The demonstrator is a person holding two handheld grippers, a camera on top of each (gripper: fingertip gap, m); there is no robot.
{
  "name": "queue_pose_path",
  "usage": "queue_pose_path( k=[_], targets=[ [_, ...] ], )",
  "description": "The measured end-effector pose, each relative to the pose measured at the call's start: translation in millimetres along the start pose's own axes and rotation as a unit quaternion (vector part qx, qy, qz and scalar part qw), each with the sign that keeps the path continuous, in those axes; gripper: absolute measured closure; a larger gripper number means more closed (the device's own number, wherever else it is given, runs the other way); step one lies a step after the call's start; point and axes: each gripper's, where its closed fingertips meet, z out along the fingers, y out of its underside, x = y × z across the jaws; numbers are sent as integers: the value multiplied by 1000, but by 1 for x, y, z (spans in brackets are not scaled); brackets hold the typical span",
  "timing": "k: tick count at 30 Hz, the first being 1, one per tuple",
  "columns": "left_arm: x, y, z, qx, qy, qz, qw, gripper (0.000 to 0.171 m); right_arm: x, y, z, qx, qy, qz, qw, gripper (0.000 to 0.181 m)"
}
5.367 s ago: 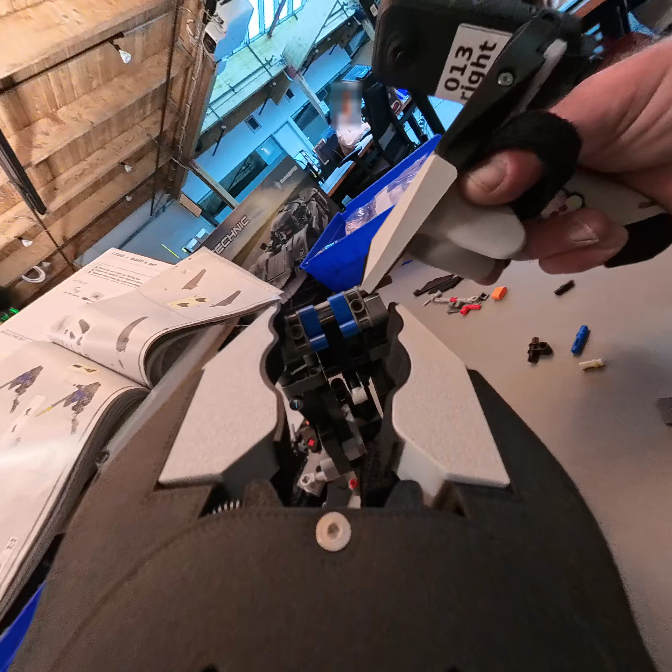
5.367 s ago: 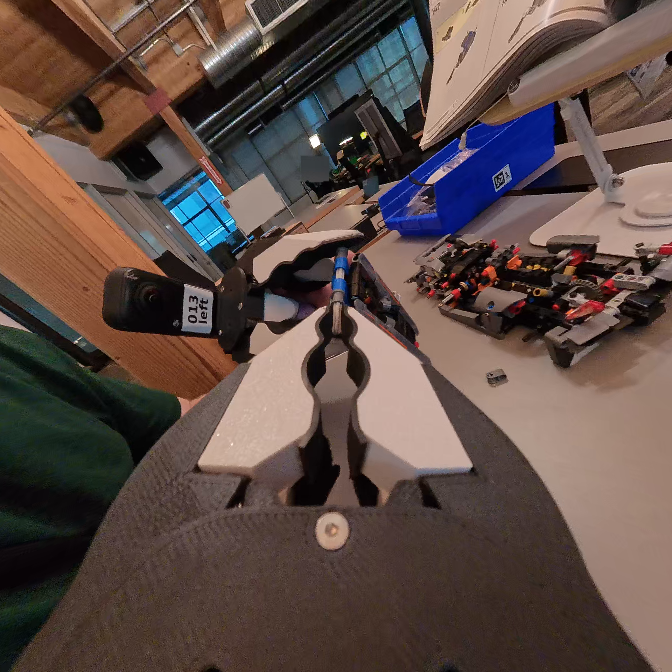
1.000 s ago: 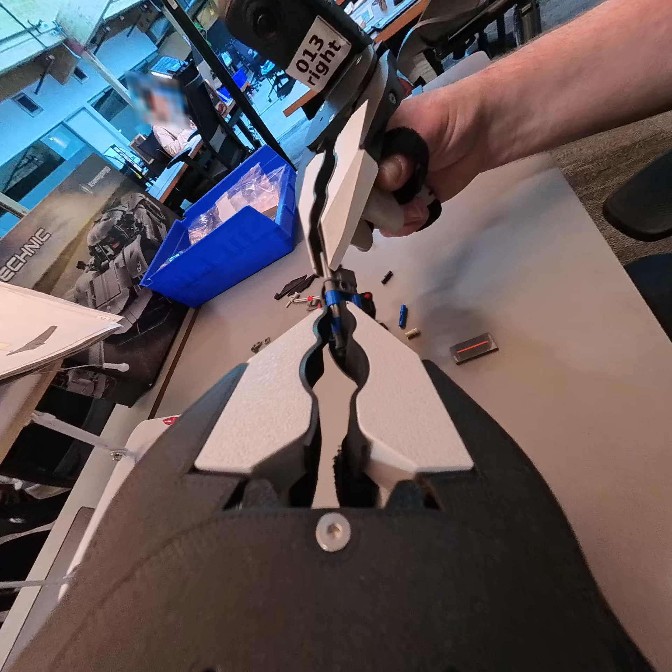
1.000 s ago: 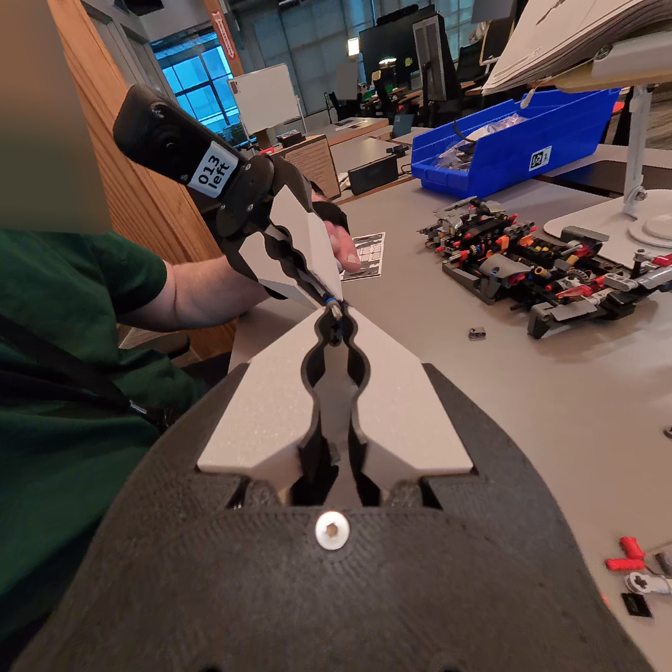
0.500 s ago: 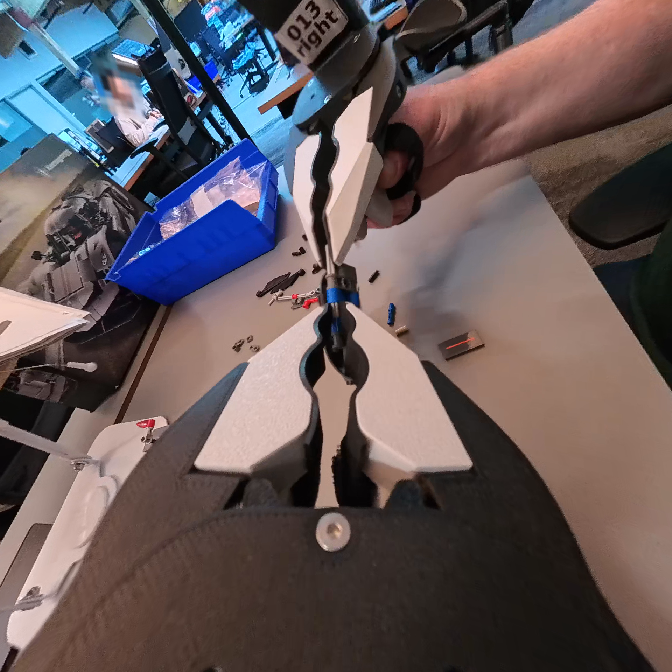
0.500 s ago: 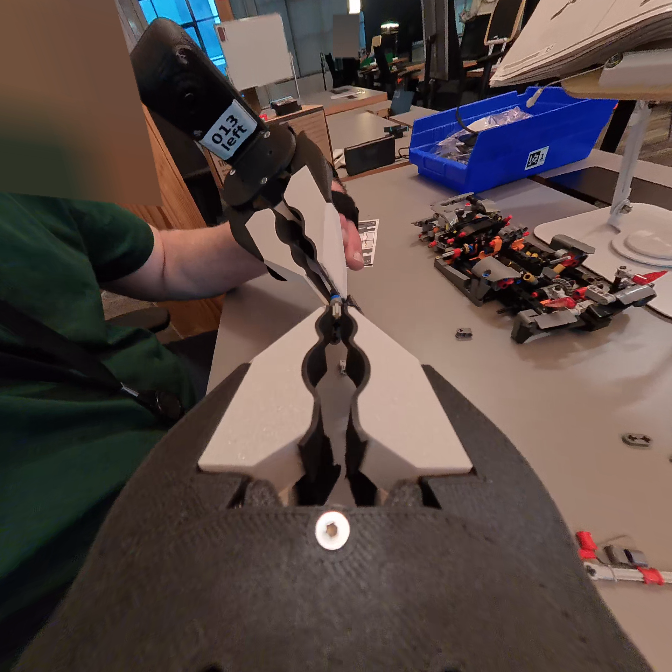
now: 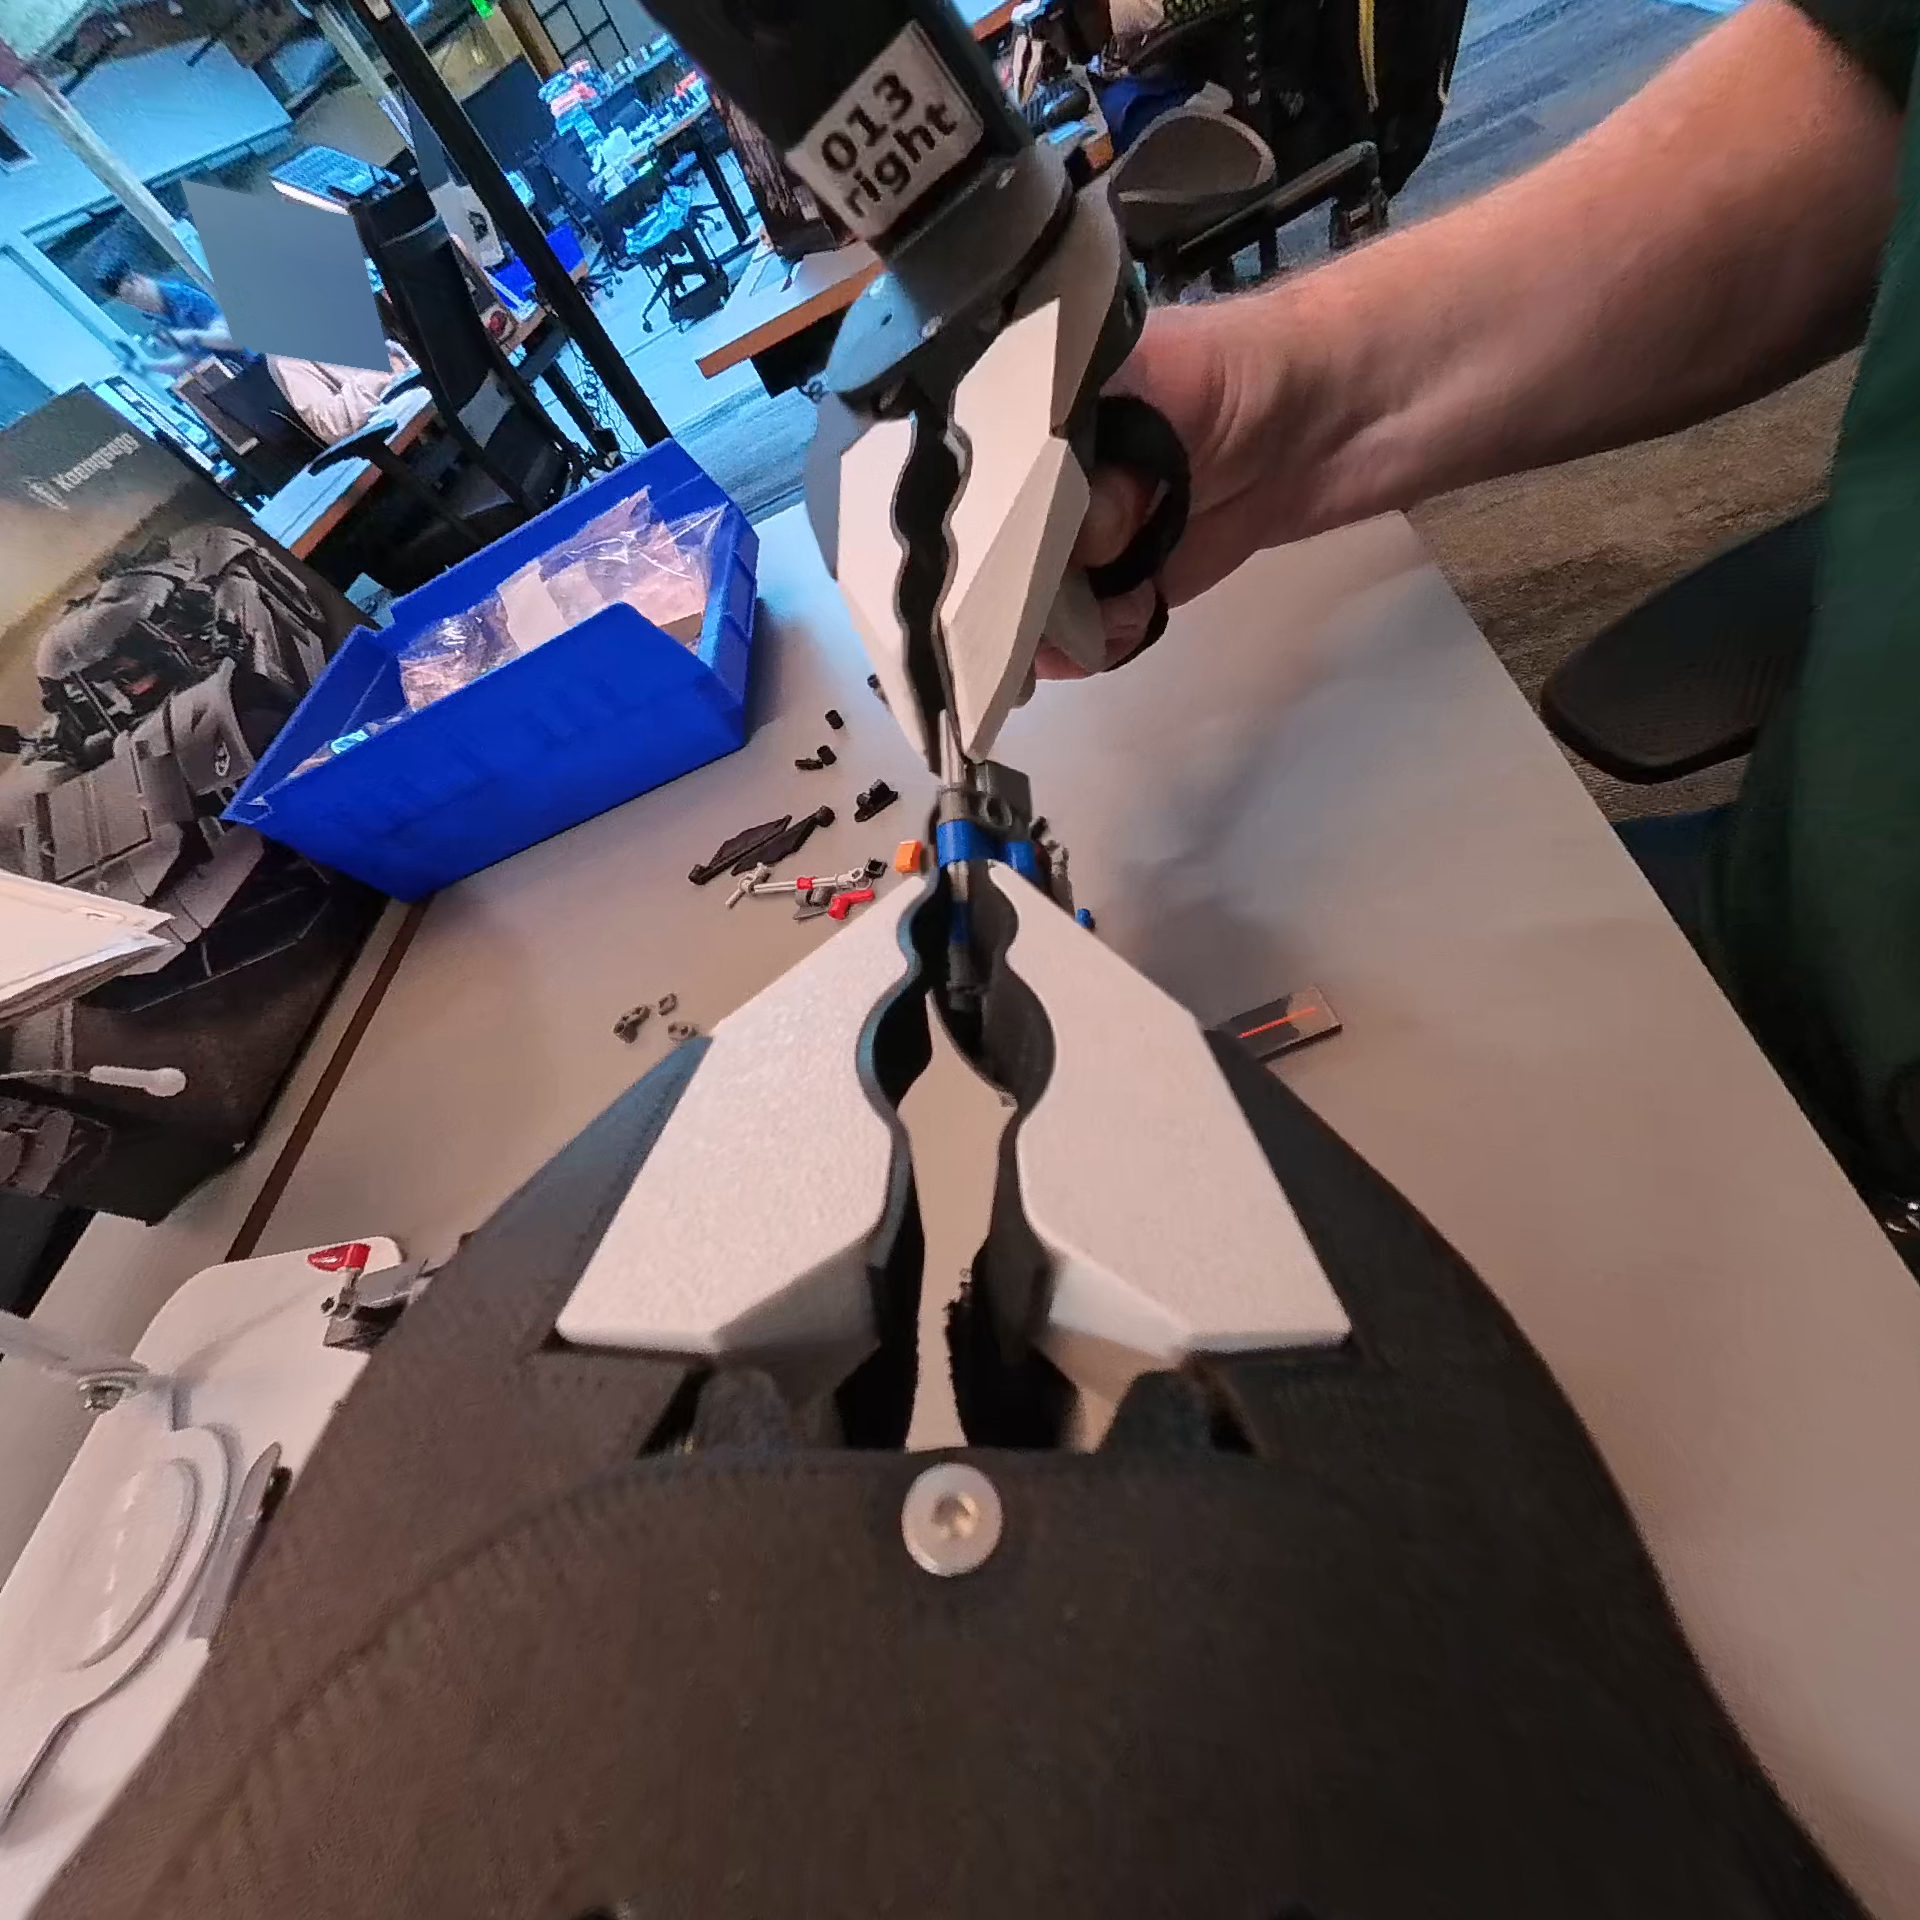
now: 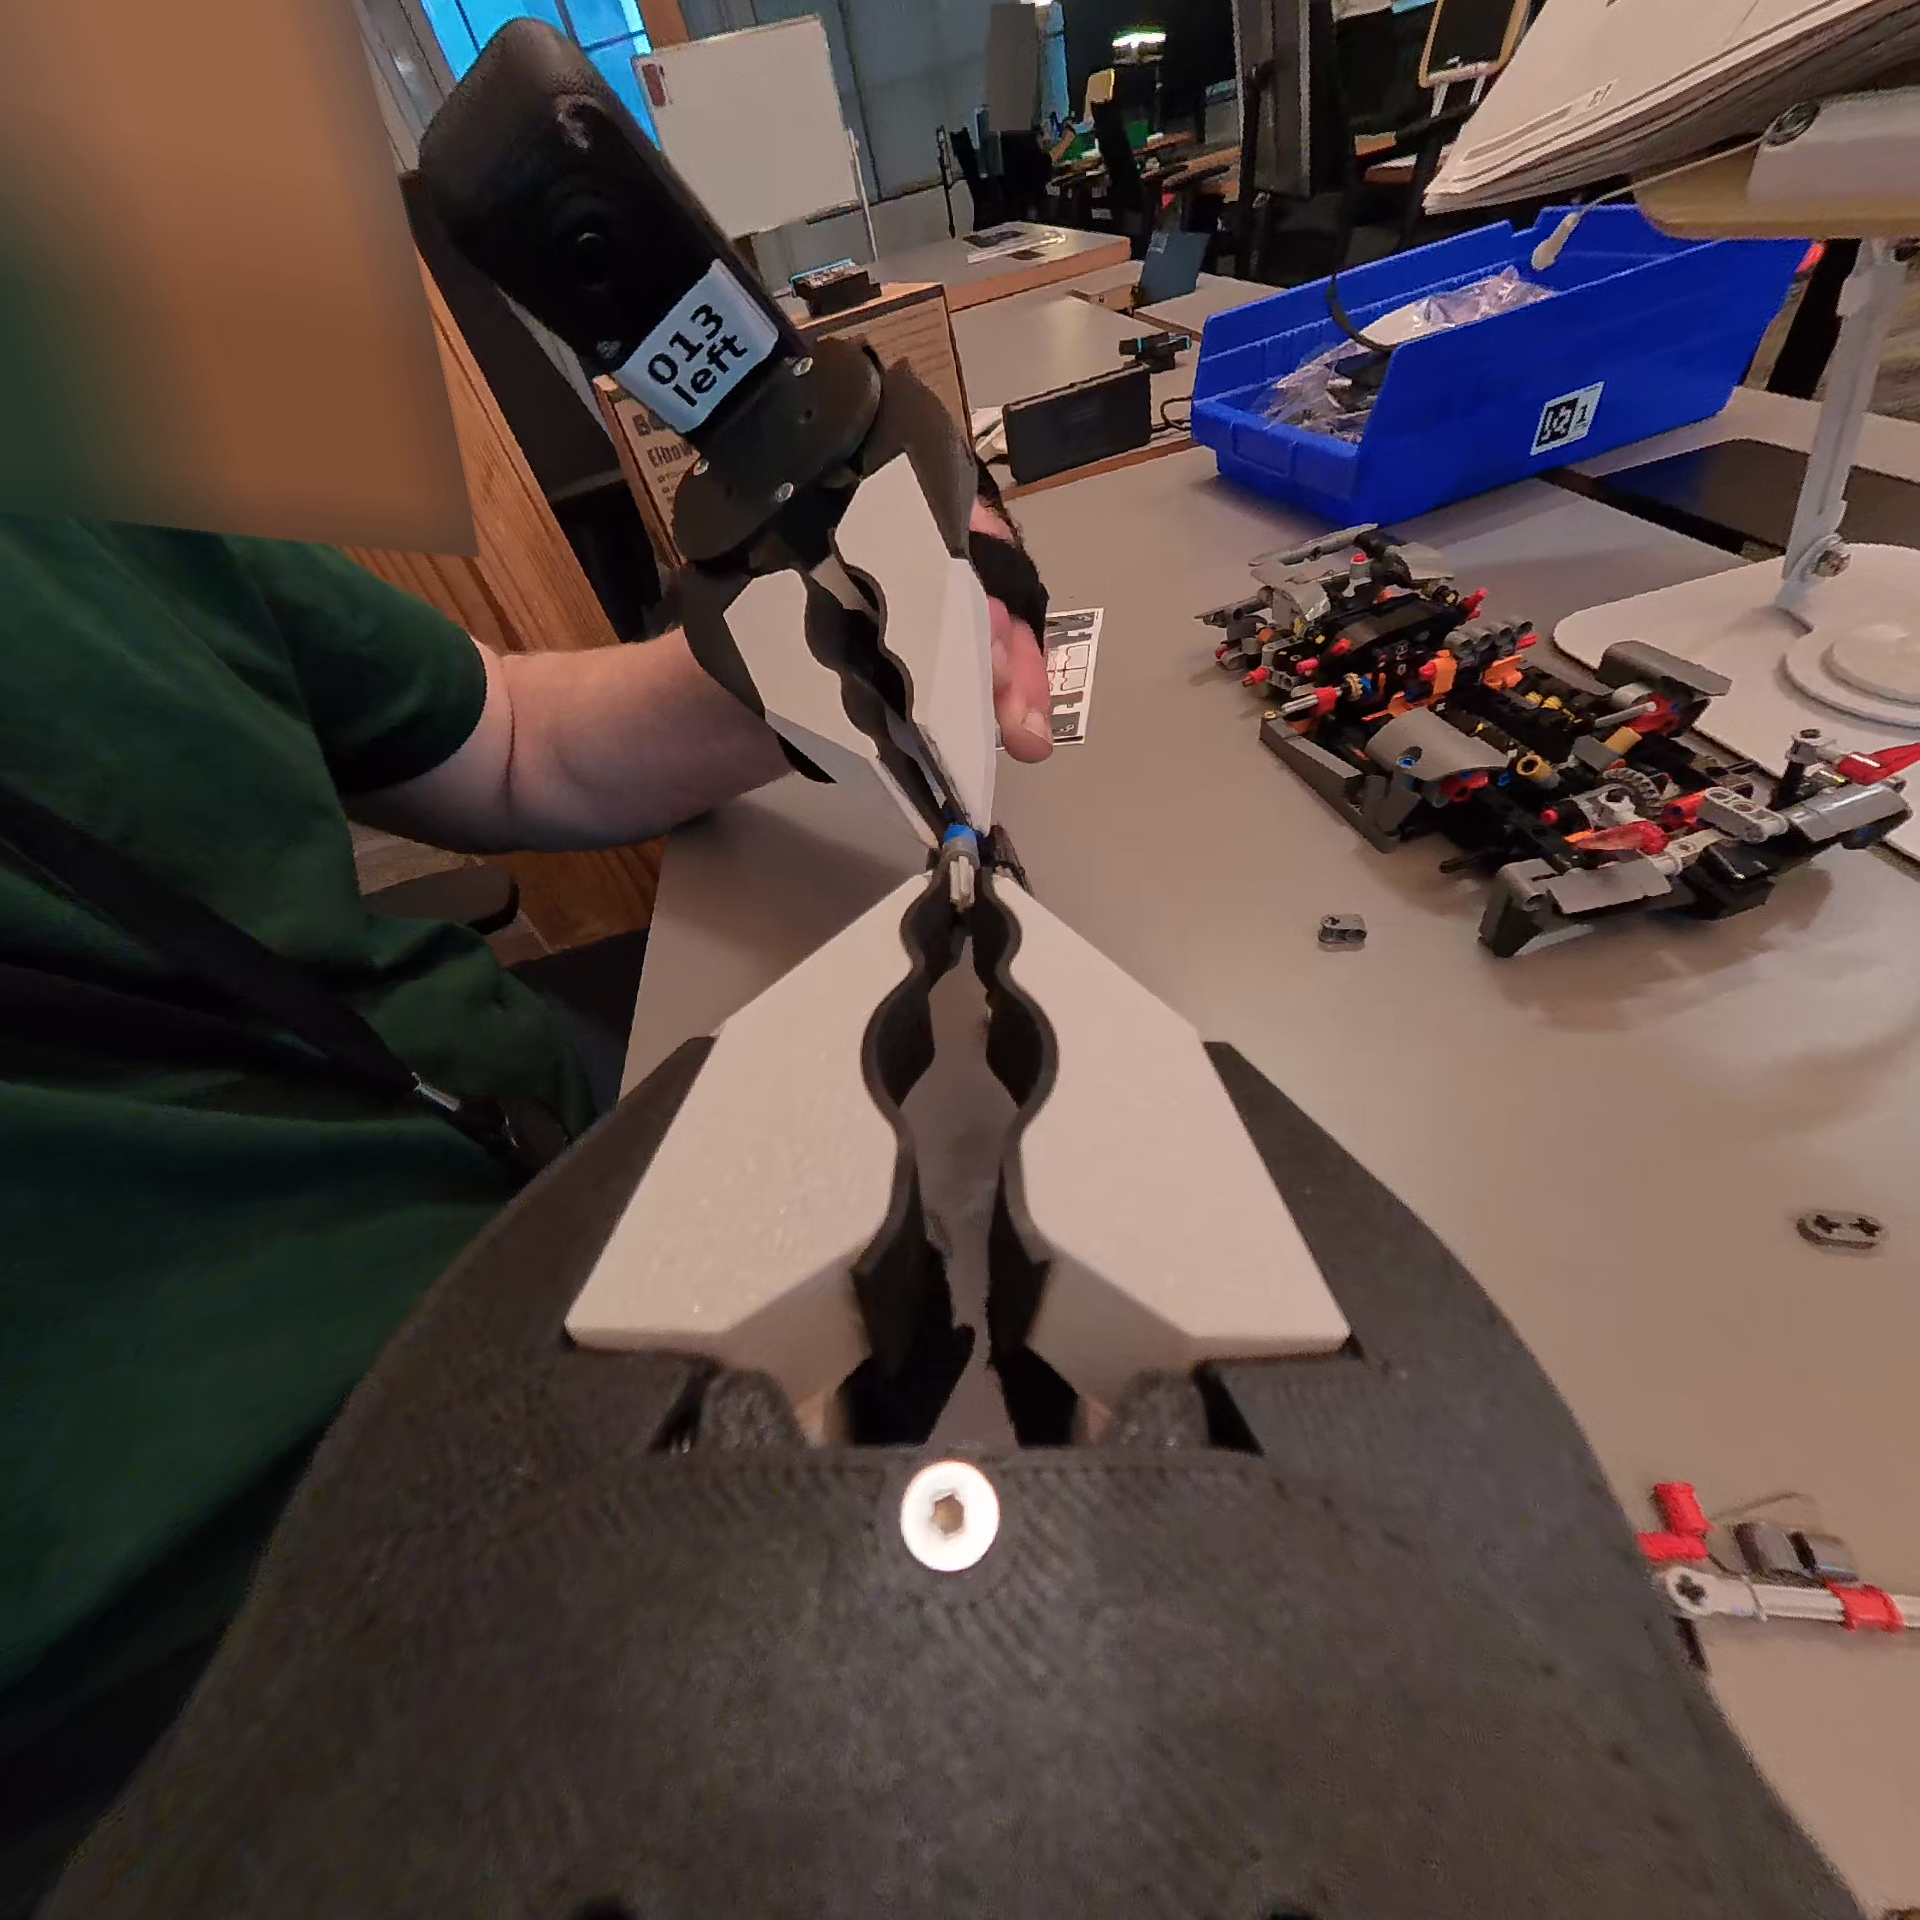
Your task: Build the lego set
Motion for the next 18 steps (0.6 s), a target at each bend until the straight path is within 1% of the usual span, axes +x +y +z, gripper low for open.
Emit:
queue_pose_path(
  k=[3, 7, 11, 14, 17, 18],
  targets=[
    [-4, 2, 0, -3, -10, 2, 1000, 171, 5, -3, 2, 0, 13, -12, 1000, 179],
    [-7, 4, -2, -8, -20, 8, 1000, 171, 8, -4, 6, 2, 17, -1, 1000, 178],
    [-8, 6, -4, 2, -17, 3, 1000, 171, 9, -6, 9, 8, 13, -3, 1000, 179],
    [-13, 7, -6, 3, -28, 10, 1000, 170, 12, -10, 12, 10, 12, -5, 1000, 180],
    [-22, 8, -11, 25, -34, -17, 999, 167, 18, -16, 17, 14, 11, -14, 1000, 180],
    [-25, 9, -12, 27, -40, -22, 999, 159, 19, -18, 18, 15, 9, -15, 1000, 180]
  ],
)
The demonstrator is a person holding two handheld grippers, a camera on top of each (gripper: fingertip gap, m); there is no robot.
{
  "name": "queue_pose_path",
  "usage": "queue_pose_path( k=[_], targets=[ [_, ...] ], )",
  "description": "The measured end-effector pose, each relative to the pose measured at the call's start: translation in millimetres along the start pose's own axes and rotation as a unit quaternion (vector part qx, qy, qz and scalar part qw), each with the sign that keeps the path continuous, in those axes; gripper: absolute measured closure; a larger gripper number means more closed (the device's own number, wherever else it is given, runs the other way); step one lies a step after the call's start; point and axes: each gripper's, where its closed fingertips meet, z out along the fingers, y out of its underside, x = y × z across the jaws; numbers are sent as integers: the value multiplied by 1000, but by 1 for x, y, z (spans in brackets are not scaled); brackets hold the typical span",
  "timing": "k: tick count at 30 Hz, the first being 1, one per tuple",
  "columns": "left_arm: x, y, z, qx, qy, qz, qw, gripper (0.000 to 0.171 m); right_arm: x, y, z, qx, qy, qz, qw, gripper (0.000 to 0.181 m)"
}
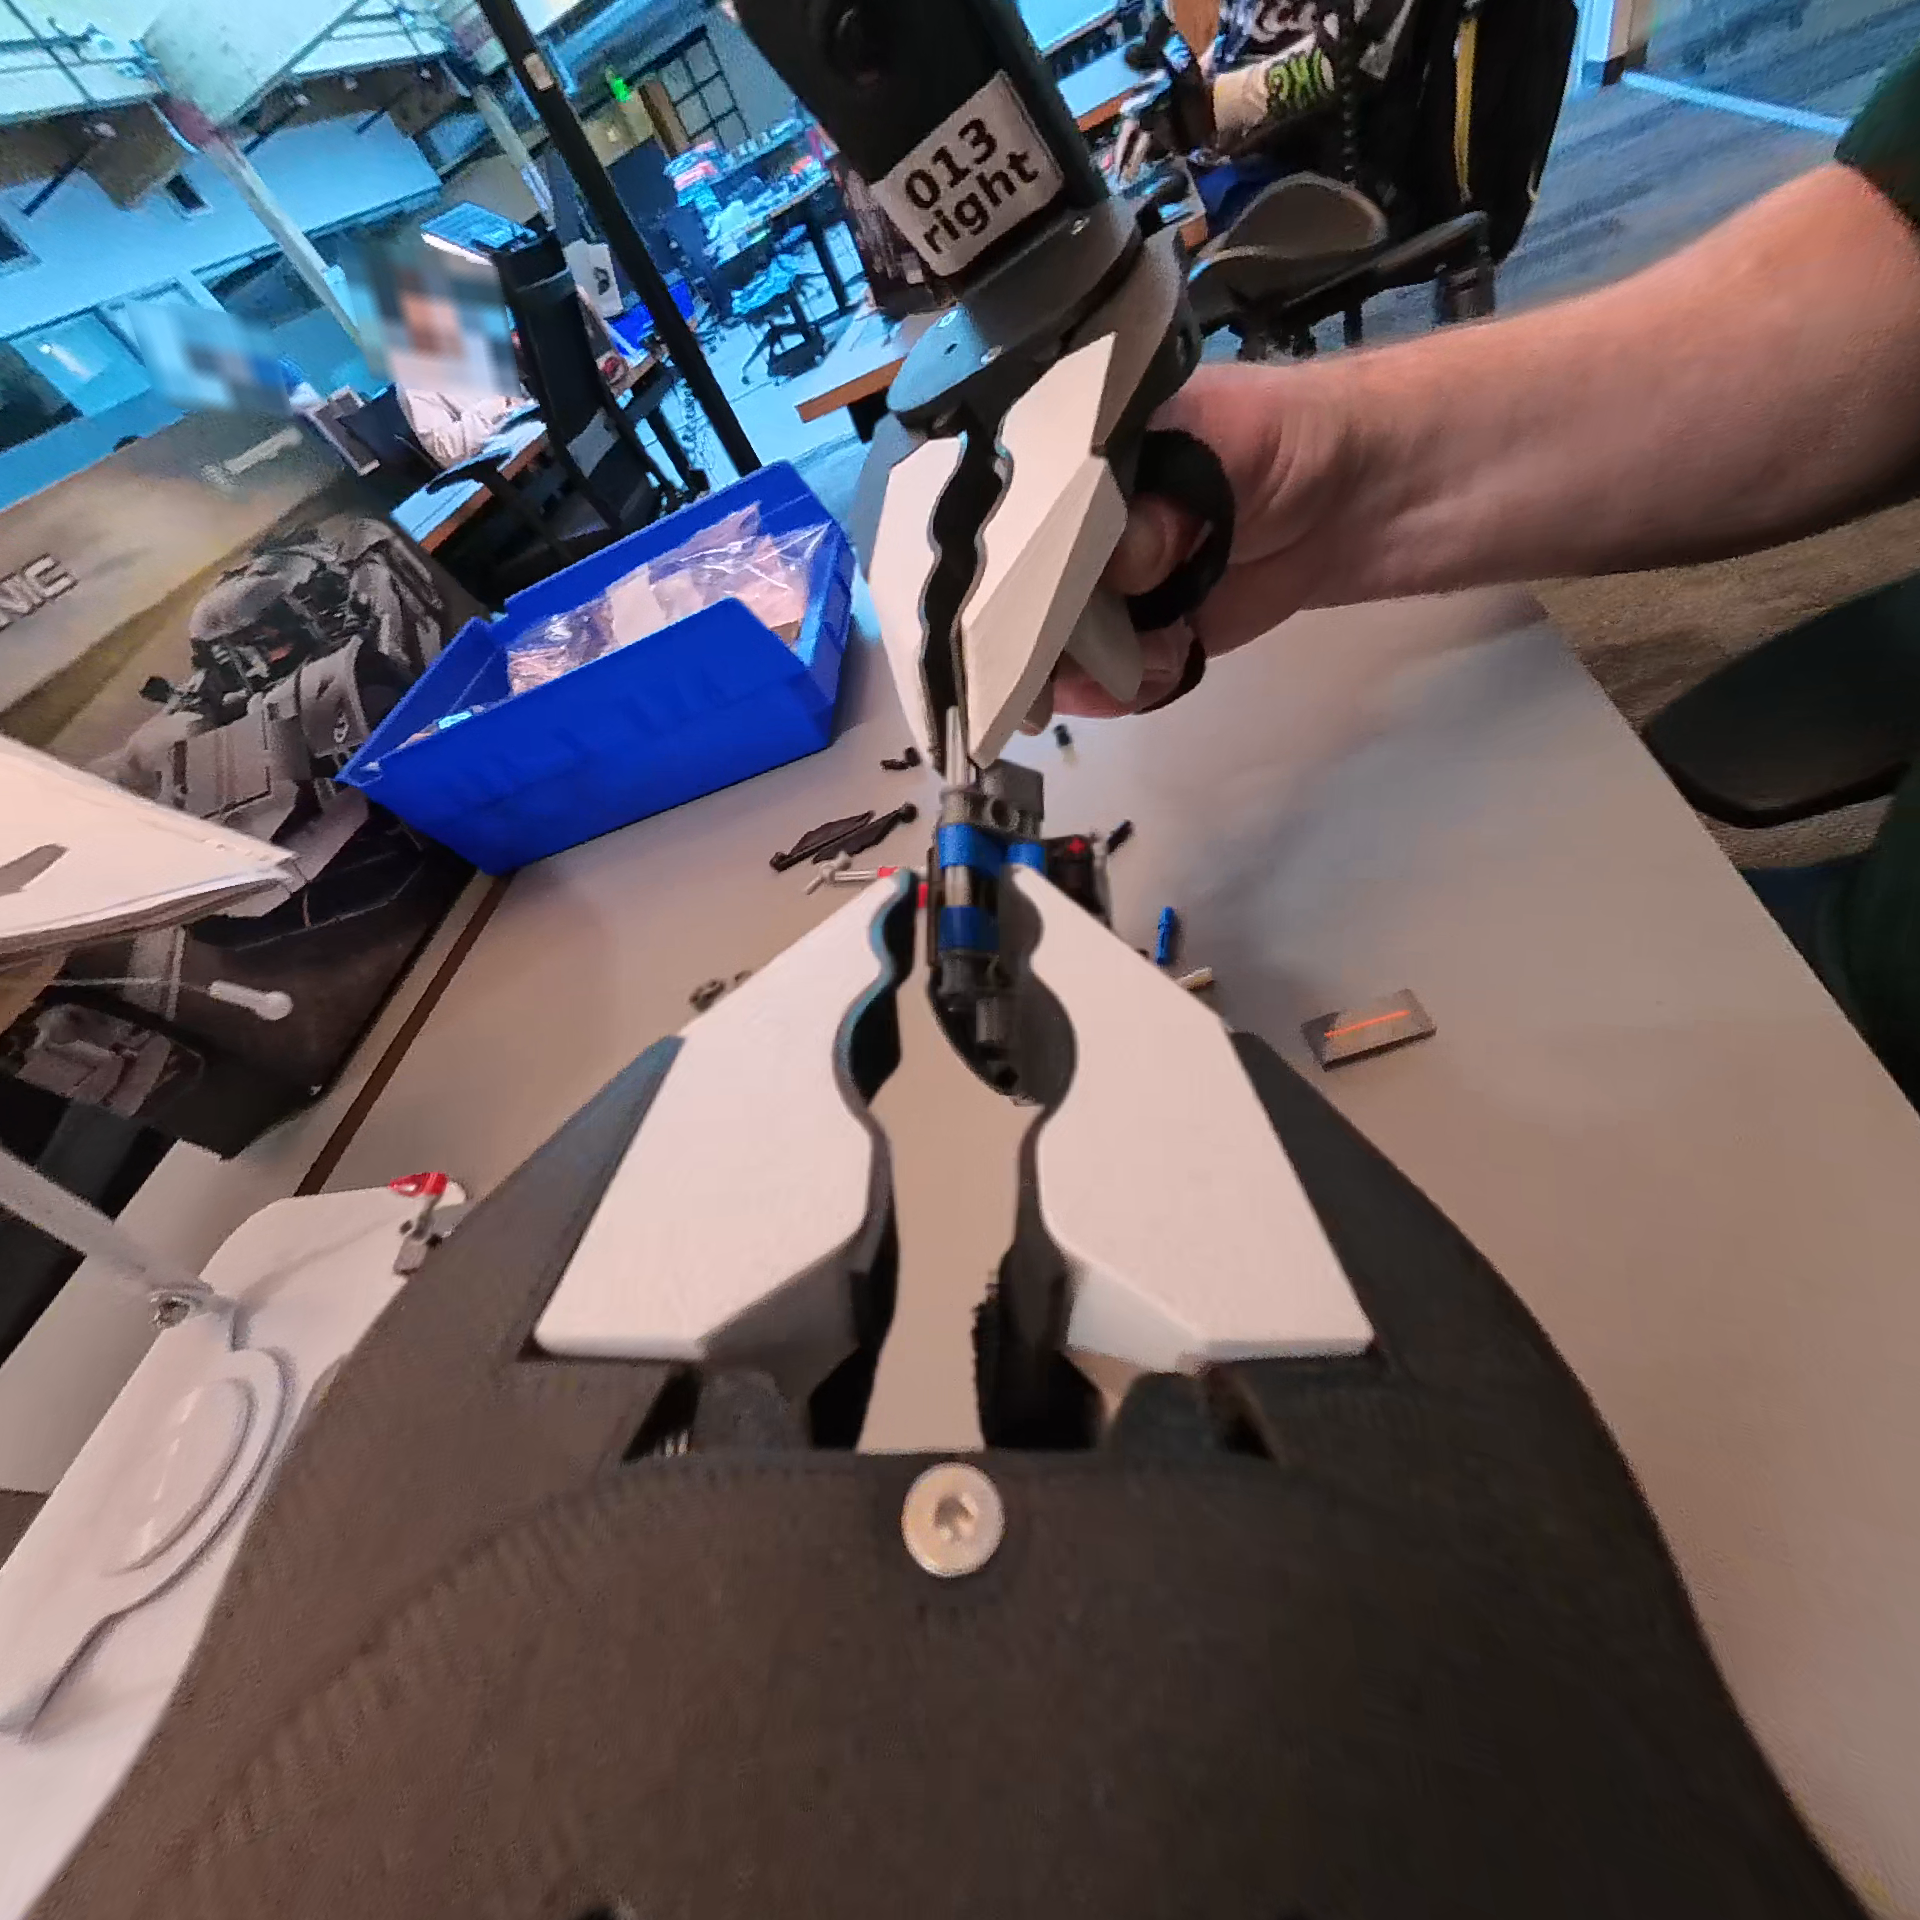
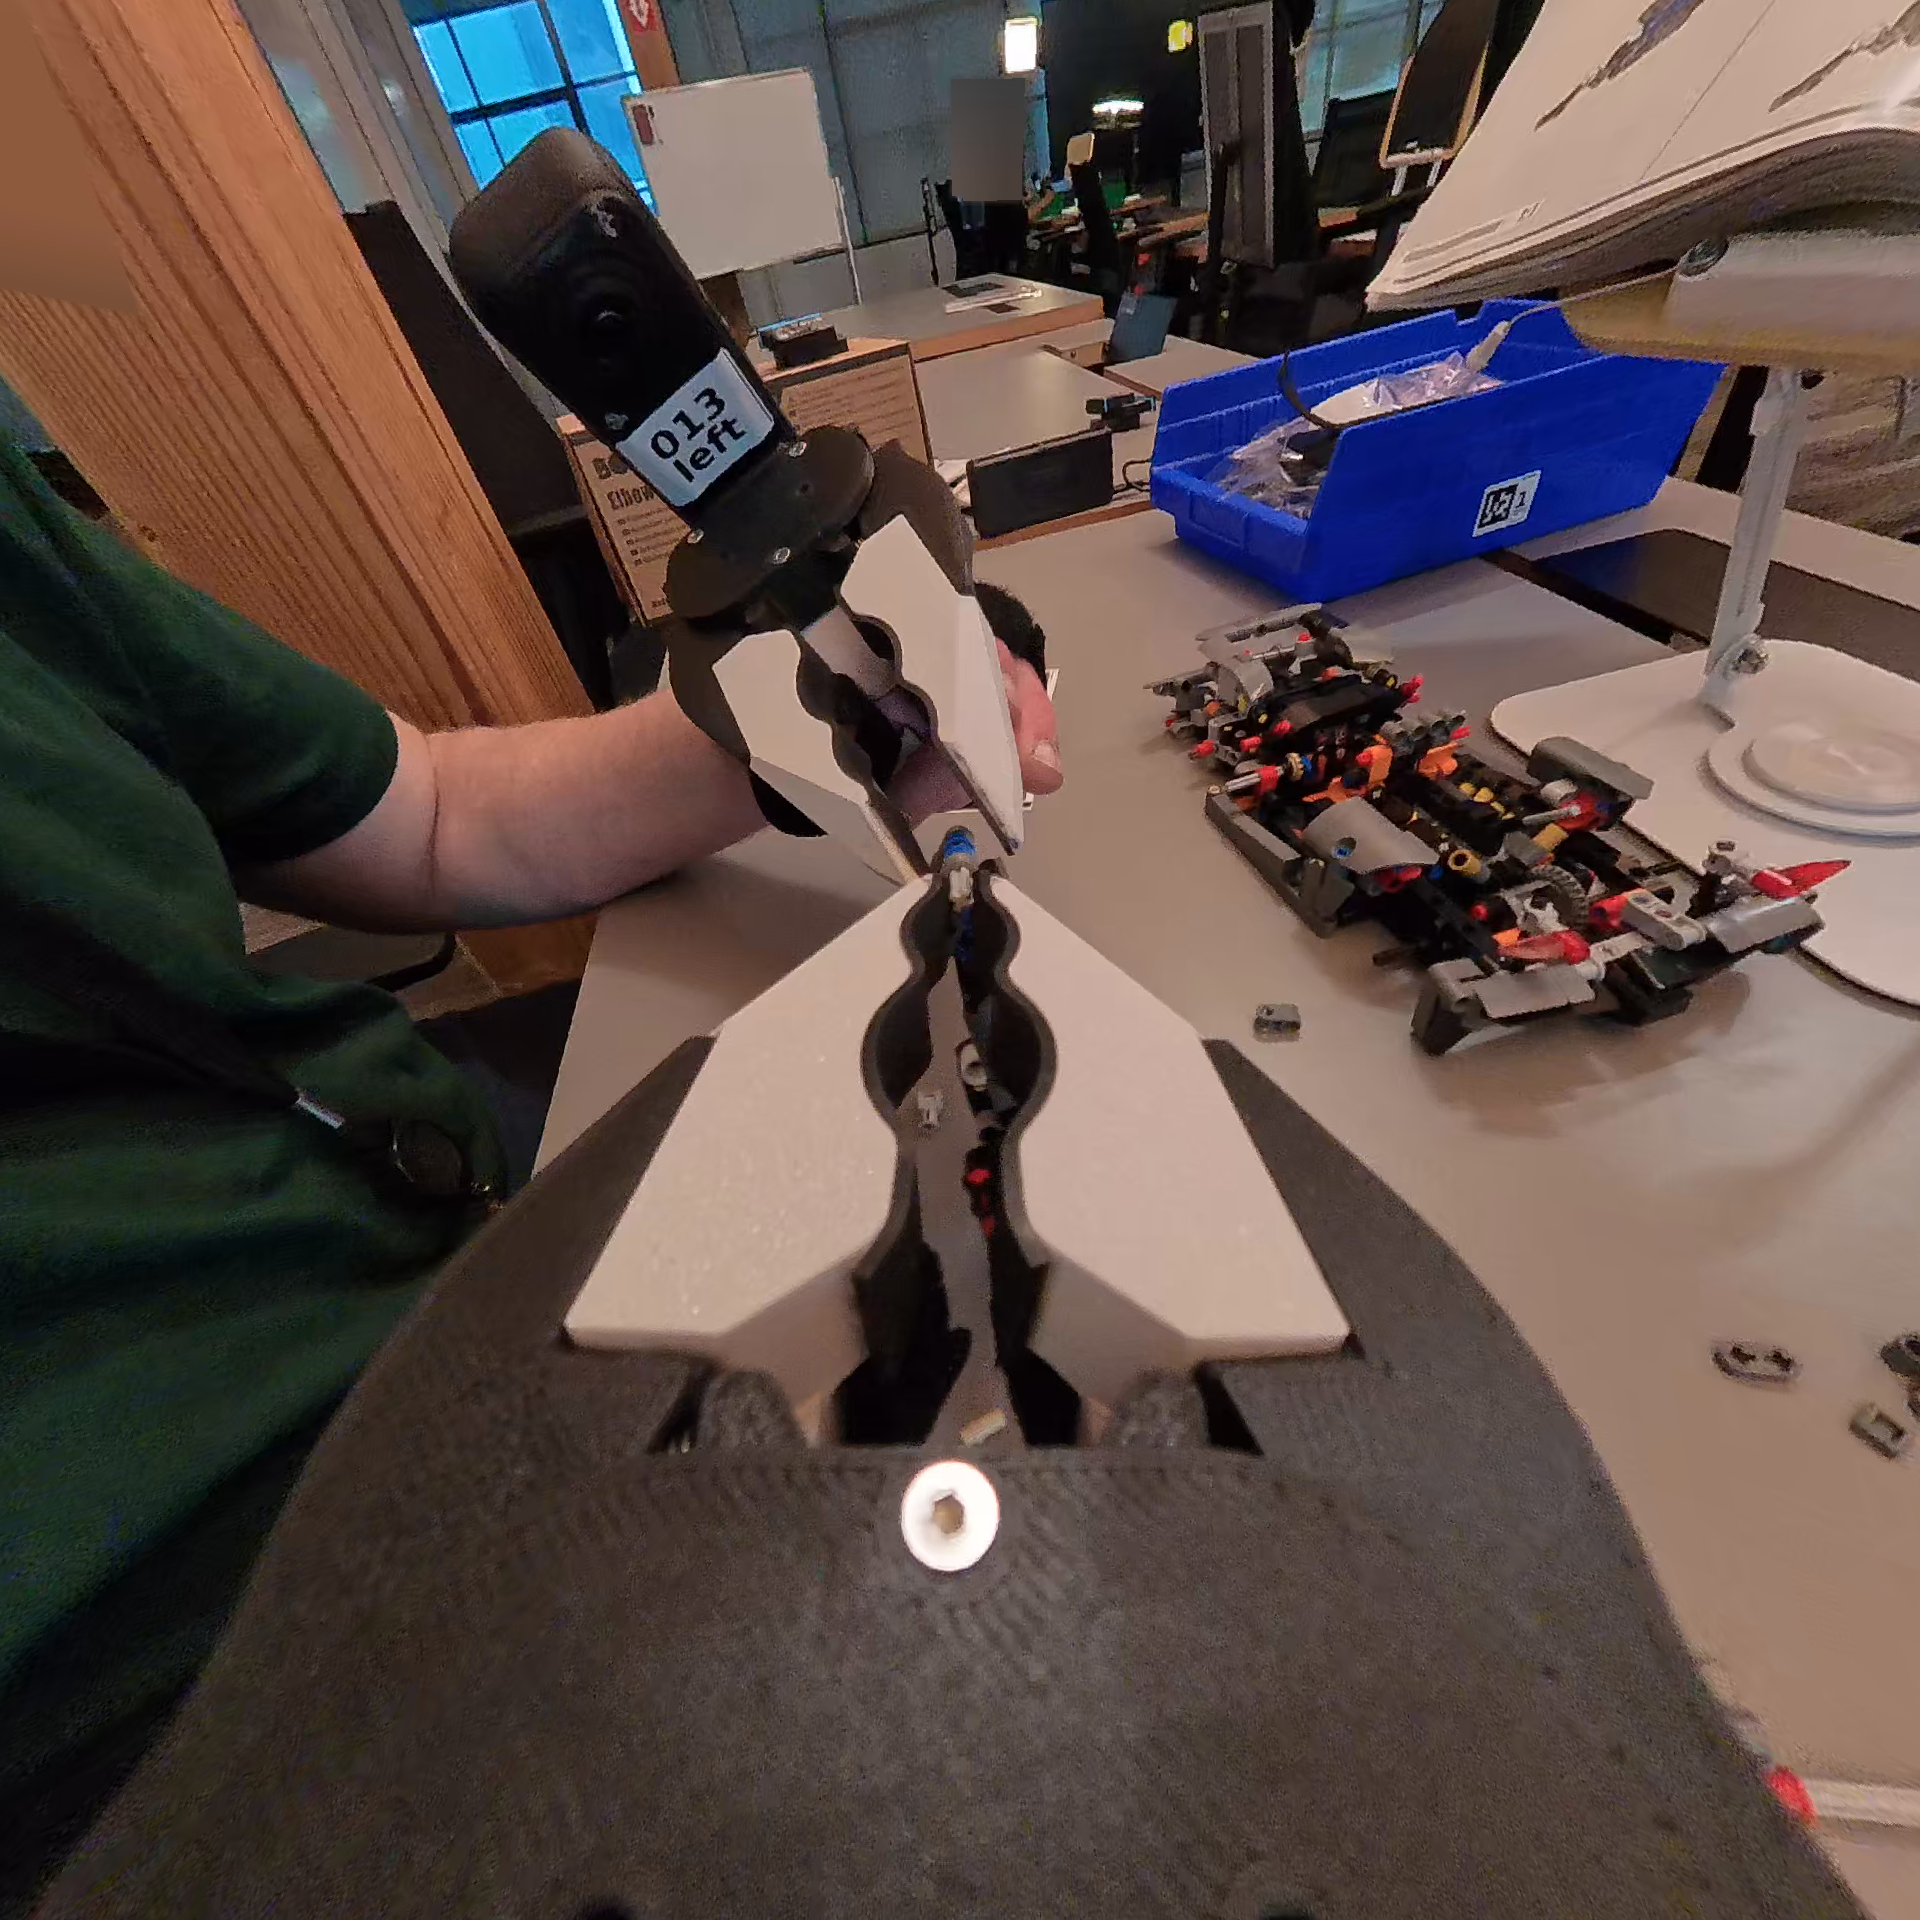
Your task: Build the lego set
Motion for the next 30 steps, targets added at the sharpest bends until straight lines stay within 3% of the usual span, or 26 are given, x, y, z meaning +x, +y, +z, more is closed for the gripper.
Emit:
queue_pose_path(
  k=[9, 22, 25, 30],
  targets=[
    [-13, 3, -8, 9, -14, -26, 1000, 167, 11, -8, 9, 24, -15, 11, 1000, 180],
    [-18, 17, -10, -13, -14, -43, 999, 157, 24, -2, 7, 42, -18, 38, 998, 180],
    [-18, 18, -8, -18, -17, -41, 999, 166, 22, 0, 8, 41, -19, 35, 998, 180],
    [-15, 21, -4, -19, -5, -57, 998, 166, 22, 1, 7, 40, -22, 41, 998, 180]
  ],
)
